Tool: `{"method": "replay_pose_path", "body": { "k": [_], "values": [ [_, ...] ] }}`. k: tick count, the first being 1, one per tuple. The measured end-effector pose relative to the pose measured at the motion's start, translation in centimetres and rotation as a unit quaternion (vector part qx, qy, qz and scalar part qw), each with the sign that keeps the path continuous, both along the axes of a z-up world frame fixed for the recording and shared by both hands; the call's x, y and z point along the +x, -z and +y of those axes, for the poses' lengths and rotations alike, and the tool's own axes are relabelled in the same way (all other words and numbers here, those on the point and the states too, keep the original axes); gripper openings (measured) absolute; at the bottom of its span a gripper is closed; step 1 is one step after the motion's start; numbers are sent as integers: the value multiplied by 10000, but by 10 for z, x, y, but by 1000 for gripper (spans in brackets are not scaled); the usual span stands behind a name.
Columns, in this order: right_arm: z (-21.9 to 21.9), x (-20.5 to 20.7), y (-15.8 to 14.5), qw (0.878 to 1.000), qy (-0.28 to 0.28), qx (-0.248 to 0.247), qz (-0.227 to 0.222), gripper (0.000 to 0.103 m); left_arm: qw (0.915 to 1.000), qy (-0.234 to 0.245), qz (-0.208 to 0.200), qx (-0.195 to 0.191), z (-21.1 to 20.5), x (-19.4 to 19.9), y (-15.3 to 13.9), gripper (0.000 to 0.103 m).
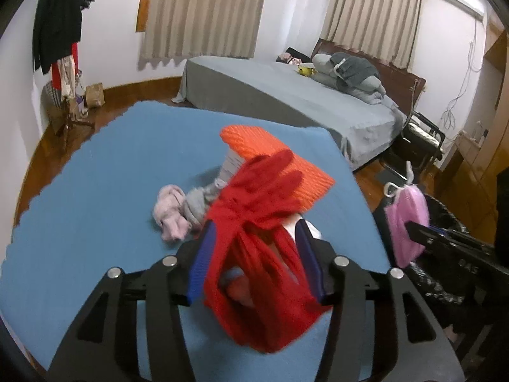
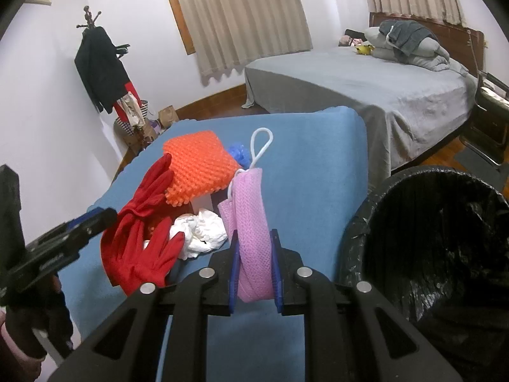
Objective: Collect trash
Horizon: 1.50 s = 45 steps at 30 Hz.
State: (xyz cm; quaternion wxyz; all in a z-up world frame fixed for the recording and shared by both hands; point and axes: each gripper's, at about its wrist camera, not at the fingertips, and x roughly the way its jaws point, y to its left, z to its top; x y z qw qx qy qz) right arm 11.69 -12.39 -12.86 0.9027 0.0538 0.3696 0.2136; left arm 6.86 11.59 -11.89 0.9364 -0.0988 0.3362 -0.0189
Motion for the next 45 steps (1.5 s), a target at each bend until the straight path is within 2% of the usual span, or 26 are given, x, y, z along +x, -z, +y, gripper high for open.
{"method": "replay_pose_path", "body": {
  "k": [8, 17, 19, 20, 23, 29, 35, 37, 41, 45],
  "values": [
    [-5, -4, 1, 10000, 42, 26, -21, 17, 9997, -113, 46, 207, -23, -14, 4, 49],
    [-4, -6, 1, 10000, 38, -1, -37, 17, 9983, -388, -123, 425, -1, 6, -1, 49],
    [-4, -6, 0, 10000, 34, -14, -49, 17, 9987, -333, -34, 397, 5, 11, 3, 29],
    [-4, -6, 0, 10000, 27, -24, -60, 17, 9988, -317, 7, 371, 8, 11, 4, 25],
    [-1, -6, 1, 10000, 9, -59, -37, 17, 9992, -291, 100, 265, 17, 8, 10, 20],
    [5, -4, 0, 9999, -50, -110, -6, 17, 9991, -191, 219, 310, 16, 2, 19, 20],
    [7, -4, 0, 9999, -53, -125, -8, 17, 9981, -288, 435, 331, 23, 8, 35, 20],
    [7, -4, 0, 9999, -50, -119, -11, 17, 9981, -309, 473, 229, 27, 10, 38, 1],
    [6, -4, -3, 9999, -50, -101, -48, 17, 9989, -421, 185, 90, 34, 4, 24, 1],
    [5, -5, -9, 9999, -64, -21, -135, 17, 9984, -505, -267, -11, 37, 0, -8, 1]
  ]
}}
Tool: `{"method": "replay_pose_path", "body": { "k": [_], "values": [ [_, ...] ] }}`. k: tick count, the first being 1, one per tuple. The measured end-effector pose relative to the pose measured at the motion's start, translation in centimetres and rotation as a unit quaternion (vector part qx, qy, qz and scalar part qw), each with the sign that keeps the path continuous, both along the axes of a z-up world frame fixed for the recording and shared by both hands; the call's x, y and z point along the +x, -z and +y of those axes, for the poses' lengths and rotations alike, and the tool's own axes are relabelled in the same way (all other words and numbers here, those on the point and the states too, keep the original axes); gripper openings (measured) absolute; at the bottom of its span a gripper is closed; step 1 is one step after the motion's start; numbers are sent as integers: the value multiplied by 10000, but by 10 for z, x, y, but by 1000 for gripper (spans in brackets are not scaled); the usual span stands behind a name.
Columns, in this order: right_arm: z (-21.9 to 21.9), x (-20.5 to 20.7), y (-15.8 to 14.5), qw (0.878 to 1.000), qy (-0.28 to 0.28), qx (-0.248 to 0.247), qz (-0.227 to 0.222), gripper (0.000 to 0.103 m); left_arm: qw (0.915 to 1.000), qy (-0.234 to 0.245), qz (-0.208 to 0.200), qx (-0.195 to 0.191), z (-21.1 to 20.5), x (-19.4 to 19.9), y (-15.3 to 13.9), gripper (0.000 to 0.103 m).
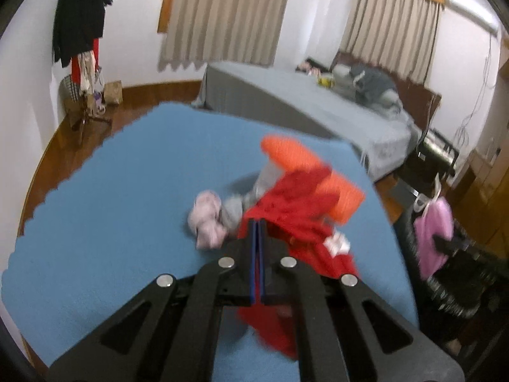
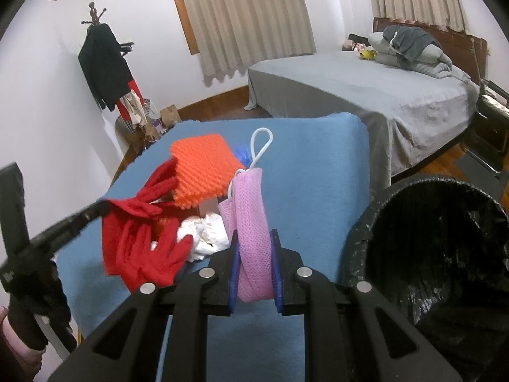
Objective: Collect trash
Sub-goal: 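Carry gloves and pink bag over the bin and open both tools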
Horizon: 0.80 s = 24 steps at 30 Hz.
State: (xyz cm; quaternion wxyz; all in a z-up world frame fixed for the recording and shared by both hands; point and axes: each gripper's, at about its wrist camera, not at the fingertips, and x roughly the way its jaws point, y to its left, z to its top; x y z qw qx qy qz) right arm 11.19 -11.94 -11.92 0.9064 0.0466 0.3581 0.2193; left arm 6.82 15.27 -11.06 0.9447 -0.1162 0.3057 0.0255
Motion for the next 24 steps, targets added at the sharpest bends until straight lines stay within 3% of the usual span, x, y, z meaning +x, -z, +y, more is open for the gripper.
{"method": "replay_pose_path", "body": {
  "k": [11, 16, 24],
  "values": [
    [-23, -2, -35, 9989, 116, 299, -338, 17, 9929, 589, -1027, -130, -45, 2, -83, 1],
    [-52, -8, -46, 9975, 377, 378, -459, 17, 9868, 1132, -1134, -226, -91, 8, -93, 1],
    [-119, -19, -39, 9924, 1156, 194, -382, 17, 9722, 2088, -952, -465, -178, 27, -75, 1]
  ]
}}
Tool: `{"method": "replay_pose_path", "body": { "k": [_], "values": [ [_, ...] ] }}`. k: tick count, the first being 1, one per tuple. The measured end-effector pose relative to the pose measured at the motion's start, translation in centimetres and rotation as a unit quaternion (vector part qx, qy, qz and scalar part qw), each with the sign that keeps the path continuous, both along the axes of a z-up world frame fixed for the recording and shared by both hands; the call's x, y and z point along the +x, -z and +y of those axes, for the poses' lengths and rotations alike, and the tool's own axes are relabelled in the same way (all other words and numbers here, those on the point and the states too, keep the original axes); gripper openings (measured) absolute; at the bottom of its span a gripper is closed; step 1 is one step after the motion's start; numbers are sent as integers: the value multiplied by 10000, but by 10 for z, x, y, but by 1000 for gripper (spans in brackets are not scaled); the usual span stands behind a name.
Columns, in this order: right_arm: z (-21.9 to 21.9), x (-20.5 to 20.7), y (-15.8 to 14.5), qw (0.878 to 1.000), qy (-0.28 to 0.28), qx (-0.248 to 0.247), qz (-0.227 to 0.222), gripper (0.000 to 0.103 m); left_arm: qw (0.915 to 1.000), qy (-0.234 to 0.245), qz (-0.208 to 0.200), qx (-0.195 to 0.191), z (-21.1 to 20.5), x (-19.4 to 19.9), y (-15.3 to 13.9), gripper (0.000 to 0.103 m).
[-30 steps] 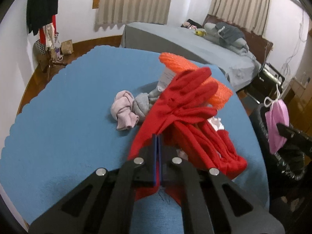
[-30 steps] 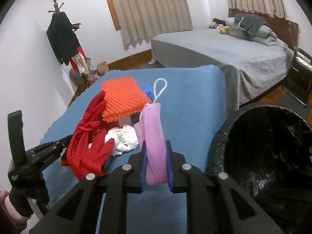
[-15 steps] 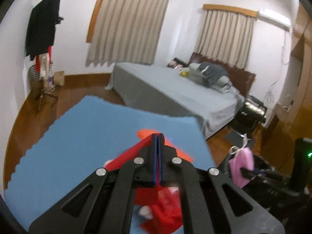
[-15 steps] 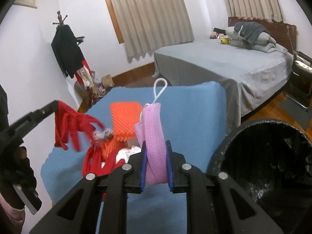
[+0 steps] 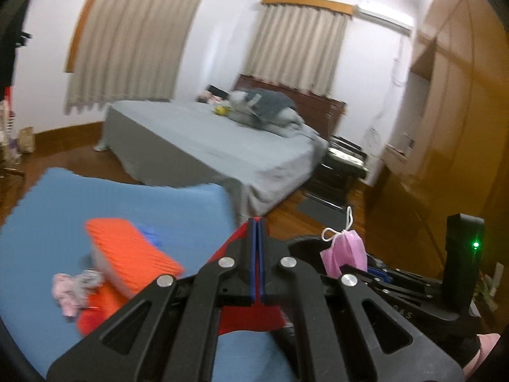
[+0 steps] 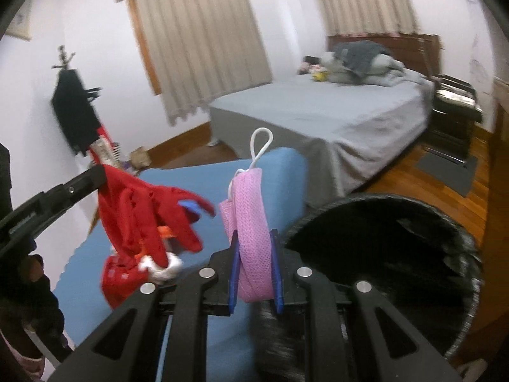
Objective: Collect trash
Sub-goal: 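Carry gloves and pink bag over the bin and open both tools, then grasp the orange mesh scrubber with the right tool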
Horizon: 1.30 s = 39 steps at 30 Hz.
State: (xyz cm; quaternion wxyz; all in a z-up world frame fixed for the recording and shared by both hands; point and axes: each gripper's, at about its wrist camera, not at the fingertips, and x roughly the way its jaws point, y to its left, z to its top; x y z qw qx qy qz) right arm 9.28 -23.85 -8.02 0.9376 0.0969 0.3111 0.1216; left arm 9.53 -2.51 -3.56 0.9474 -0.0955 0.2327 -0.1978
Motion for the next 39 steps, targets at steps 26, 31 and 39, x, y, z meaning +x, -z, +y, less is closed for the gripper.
{"method": "replay_pose_path", "body": {
  "k": [26, 31, 39],
  "values": [
    [-106, -18, 41, 9880, 1467, -201, 445, 67, 9885, 1179, 836, 443, -113, 45, 74, 38],
    [-73, -12, 27, 9929, 1157, -178, 216, 97, 9959, 510, 427, 613, -61, 31, 52, 59],
    [0, 19, 20, 9990, 414, -150, 108, 97, 9914, -856, 265, 957, 45, 15, 43, 73]
  ]
}}
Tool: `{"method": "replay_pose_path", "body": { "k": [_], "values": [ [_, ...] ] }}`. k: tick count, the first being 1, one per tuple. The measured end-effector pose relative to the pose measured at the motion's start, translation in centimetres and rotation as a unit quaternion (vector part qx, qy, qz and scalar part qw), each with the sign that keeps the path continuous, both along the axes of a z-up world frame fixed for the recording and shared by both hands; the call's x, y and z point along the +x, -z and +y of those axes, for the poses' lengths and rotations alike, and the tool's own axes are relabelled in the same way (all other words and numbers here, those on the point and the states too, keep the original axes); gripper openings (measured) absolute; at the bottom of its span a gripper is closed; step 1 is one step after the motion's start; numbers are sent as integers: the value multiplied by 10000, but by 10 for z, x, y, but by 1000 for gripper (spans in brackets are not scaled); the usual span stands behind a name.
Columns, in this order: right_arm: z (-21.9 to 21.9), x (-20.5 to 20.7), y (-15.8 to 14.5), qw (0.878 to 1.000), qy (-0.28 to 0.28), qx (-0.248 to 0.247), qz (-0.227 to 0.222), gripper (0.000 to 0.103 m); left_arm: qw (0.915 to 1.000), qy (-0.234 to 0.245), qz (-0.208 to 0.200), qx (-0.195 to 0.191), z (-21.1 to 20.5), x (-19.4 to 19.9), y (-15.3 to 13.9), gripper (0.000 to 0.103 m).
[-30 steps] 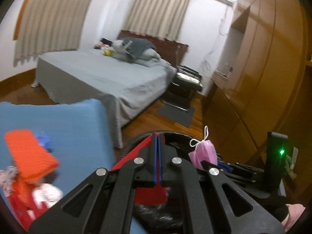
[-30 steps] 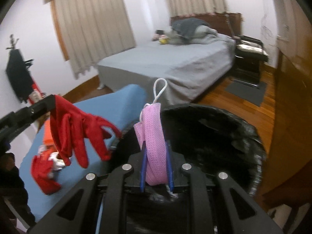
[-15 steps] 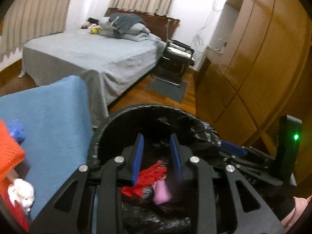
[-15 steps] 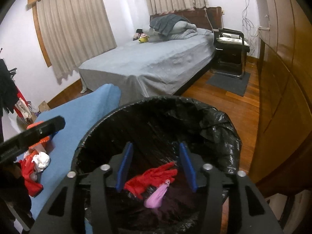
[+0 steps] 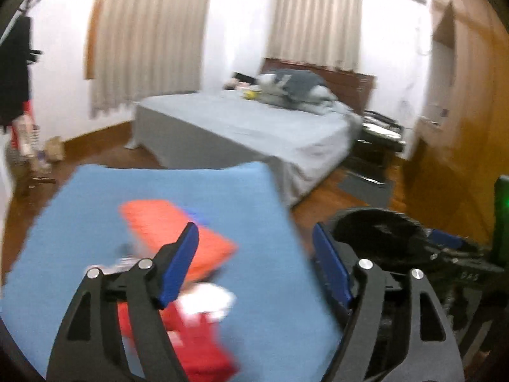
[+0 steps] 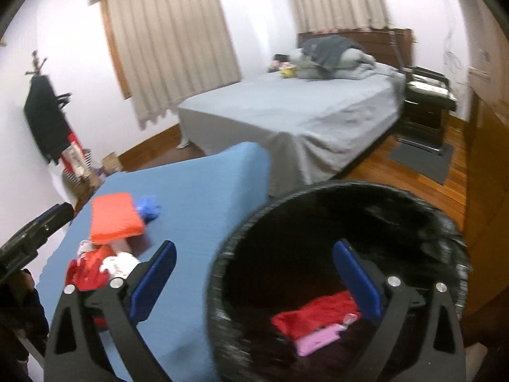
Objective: Collect trash
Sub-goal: 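Grasp the orange mesh scrubber with the right tool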
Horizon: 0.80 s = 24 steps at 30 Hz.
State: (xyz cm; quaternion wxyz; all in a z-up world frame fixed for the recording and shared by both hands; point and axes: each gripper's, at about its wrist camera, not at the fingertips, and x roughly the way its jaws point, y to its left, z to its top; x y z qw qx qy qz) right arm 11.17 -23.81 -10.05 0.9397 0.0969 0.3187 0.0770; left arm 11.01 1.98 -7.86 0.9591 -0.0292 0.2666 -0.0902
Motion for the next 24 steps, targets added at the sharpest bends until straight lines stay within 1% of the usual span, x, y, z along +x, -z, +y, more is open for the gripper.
{"method": "replay_pose_path", "body": {
  "k": [5, 9, 13, 16, 19, 23, 24],
  "values": [
    [54, 23, 2, 9987, -515, -28, -40, 97, 9970, -749, 93, 152, 61, 0, 6, 73],
    [98, 41, 1, 9955, -944, -2, -69, 96, 9929, -1161, 182, 202, 99, 3, 9, 72],
    [140, 58, 2, 9903, -1384, 87, -25, 91, 9893, -1421, 248, 232, 121, 4, 13, 72],
    [175, 72, 9, 9851, -1708, 129, 126, 88, 9868, -1570, 291, 255, 135, 8, 16, 72],
    [194, 78, 20, 9808, -1920, 136, 298, 85, 9849, -1684, 304, 260, 145, 10, 18, 71],
    [217, 83, 38, 9759, -2119, -16, 523, 82, 9834, -1763, 355, 239, 158, 11, 25, 70],
    [218, 84, 42, 9752, -2140, -47, 572, 77, 9830, -1783, 383, 221, 162, 12, 26, 70]
  ]
}}
